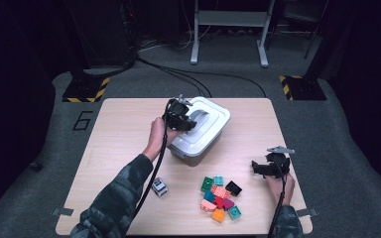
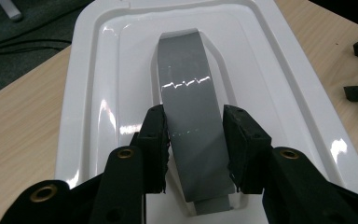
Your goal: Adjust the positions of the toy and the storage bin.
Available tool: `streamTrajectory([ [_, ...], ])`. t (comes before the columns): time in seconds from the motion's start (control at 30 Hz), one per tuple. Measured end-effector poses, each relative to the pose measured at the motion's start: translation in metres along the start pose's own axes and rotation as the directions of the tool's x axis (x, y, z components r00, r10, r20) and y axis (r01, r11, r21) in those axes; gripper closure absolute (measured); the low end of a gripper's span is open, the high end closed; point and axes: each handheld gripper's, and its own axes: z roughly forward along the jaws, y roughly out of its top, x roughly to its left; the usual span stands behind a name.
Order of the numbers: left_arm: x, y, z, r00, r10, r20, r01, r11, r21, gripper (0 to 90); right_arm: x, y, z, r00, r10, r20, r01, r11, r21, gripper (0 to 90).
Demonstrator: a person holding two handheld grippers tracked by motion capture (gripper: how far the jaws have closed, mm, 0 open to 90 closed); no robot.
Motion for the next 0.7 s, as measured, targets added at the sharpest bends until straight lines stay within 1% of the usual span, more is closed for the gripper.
streamTrajectory([
  [0.03, 0.0, 0.0, 0.0, 1.0, 0.0, 0.0, 0.0, 1.0, 0.0, 63.1, 0.0, 0.0, 0.0, 1.0, 0.0, 0.0, 0.0, 1.0, 0.0, 7.0],
  [0.1, 0.002, -0.002, -0.001, 0.9998, 0.001, 0.02, -0.001, 1.0, 0.0, 63.5, 0.0, 0.0, 0.0, 1.0, 0.0, 0.001, 0.0, 1.0, 0.0, 7.0],
  [0.13, 0.003, -0.002, -0.002, 0.9998, 0.003, 0.022, -0.003, 1.0, 0.003, 64.0, 0.0, 0.0, 0.0, 1.0, -0.001, 0.001, 0.001, 1.0, 0.0, 7.1],
  [0.17, 0.003, -0.002, -0.003, 0.9994, 0.008, 0.034, -0.008, 0.9999, 0.006, 64.7, 0.0, 0.0, 0.0, 1.0, 0.0, 0.002, 0.0, 1.0, 0.0, 7.1],
  [0.2, 0.004, -0.003, -0.003, 0.999, 0.003, 0.045, -0.003, 1.0, 0.002, 65.0, 0.0, 0.0, 0.0, 1.0, 0.0, 0.002, 0.0, 1.0, 0.0, 7.1],
  [0.23, 0.004, -0.003, -0.003, 0.999, 0.003, 0.045, -0.003, 1.0, 0.002, 65.5, 0.0, 0.0, 0.0, 1.0, 0.0, 0.002, 0.0, 1.0, 0.0, 7.1],
  [0.3, 0.007, -0.004, -0.005, 0.997, -0.002, 0.077, 0.001, 1.0, 0.007, 66.0, 0.0, 0.0, 0.0, 1.0, 0.001, 0.004, -0.001, 1.0, 0.0, 7.2],
  [0.33, 0.007, -0.005, -0.005, 0.9965, -0.002, 0.084, 0.002, 1.0, 0.006, 66.7, 0.0, 0.0, 0.0, 1.0, 0.001, 0.004, -0.001, 1.0, 0.0, 7.2],
  [0.4, 0.008, -0.008, -0.007, 0.994, -0.019, 0.108, 0.019, 0.9998, -0.002, 67.0, 0.0, 0.0, 0.0, 1.0, 0.002, 0.004, -0.002, 1.0, 0.0, 7.3],
  [0.43, 0.009, -0.008, -0.007, 0.9931, -0.019, 0.116, 0.02, 0.9998, -0.002, 67.0, 0.0, 0.0, 0.0, 1.0, 0.002, 0.004, -0.002, 1.0, 0.0, 7.3],
  [0.47, 0.01, -0.009, -0.008, 0.9919, -0.028, 0.124, 0.029, 0.9996, -0.003, 67.1, 0.0, 0.0, 0.0, 1.0, 0.0, 0.004, 0.0, 1.0, -0.001, 7.3],
  [0.53, 0.01, -0.01, -0.009, 0.9914, -0.027, 0.128, 0.028, 0.9996, -0.003, 67.1, 0.0, 0.0, 0.0, 1.0, -0.002, 0.004, 0.002, 1.0, -0.002, 7.3],
  [0.6, 0.012, -0.013, -0.011, 0.9879, -0.029, 0.152, 0.029, 0.9996, 0.005, 67.2, 0.0, 0.0, 0.0, 1.0, -0.004, 0.003, 0.004, 1.0, -0.002, 7.3],
  [0.7, 0.011, -0.015, -0.013, 0.9853, -0.038, 0.167, 0.038, 0.9993, 0.001, 67.2, 0.0, 0.0, 0.0, 1.0, -0.004, 0.004, 0.004, 1.0, -0.002, 7.3],
])
